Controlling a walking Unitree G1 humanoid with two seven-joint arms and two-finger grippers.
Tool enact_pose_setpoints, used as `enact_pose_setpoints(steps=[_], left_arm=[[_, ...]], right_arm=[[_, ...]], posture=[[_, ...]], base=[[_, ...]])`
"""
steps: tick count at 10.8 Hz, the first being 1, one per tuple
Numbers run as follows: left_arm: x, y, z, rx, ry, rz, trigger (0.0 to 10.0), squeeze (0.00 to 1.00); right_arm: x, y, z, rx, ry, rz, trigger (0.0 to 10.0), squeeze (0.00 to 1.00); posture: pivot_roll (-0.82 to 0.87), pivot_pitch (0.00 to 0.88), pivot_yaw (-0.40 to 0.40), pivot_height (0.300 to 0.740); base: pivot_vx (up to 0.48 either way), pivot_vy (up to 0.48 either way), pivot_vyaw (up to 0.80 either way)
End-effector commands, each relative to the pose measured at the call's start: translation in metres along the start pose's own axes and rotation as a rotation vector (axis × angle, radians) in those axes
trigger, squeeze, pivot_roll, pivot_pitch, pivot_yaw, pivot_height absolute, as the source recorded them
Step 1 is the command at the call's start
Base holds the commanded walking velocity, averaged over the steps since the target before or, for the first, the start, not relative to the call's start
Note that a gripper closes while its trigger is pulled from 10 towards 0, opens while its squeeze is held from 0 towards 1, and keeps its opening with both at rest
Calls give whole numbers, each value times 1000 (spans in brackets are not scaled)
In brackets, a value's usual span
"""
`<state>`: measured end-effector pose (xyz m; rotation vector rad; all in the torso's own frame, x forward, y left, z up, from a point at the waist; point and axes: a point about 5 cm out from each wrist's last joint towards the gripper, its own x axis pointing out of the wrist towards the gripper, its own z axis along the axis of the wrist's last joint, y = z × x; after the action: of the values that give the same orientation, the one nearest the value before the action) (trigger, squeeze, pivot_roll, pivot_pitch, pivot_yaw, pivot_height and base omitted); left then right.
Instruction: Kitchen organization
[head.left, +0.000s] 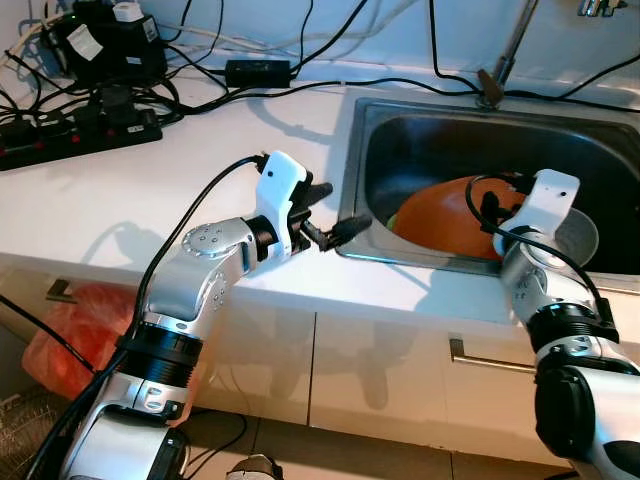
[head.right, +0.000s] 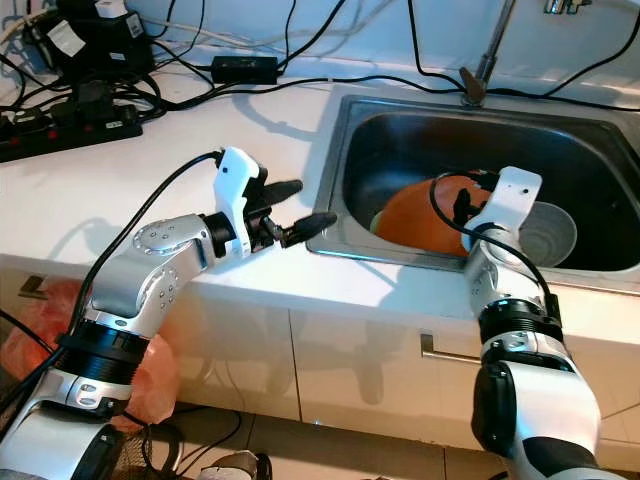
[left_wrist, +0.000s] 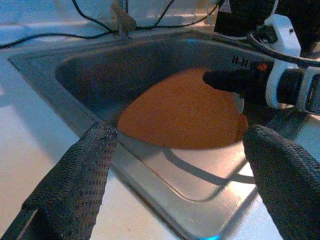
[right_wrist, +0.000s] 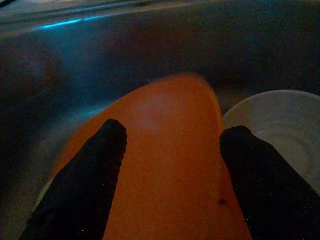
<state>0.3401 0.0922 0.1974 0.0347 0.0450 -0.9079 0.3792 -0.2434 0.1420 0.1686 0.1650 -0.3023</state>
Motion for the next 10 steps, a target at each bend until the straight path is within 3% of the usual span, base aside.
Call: enact_pose_setpoints(steps=[1,3,5,8,9,10], left_arm=[[-2,3,1,13,-8,24,10000,1000],[-8,7,-1,5,-18,73,10000,1000],[-11,8,-5,-11,-17,92,10000,1000],[-13,6,2,3,-75,147,10000,1000],[-16,9,5,2,-139,227,10000,1000],[-24,23,5,-39,-217,398,10000,0]], right_arm=[[-3,-12,-11,-36,33,-33,10000,1000],[-3,-25,6,-140,-50,-74,10000,1000],[-4,-32,12,-146,-77,-103,10000,1000],[-8,-23,23,-157,-145,-60,10000,1000],[-13,-14,28,-156,-180,-19,10000,1000],[-19,-5,35,-175,-255,21,10000,0]], posture=[[160,80,12,740],[149,79,4,740],[146,76,1,740],[137,71,-1,740],[117,71,-3,740],[105,69,-7,740]], base=[[0,0,0],[0,0,0],[0,0,0],[0,0,0],[0,0,0],[0,0,0]])
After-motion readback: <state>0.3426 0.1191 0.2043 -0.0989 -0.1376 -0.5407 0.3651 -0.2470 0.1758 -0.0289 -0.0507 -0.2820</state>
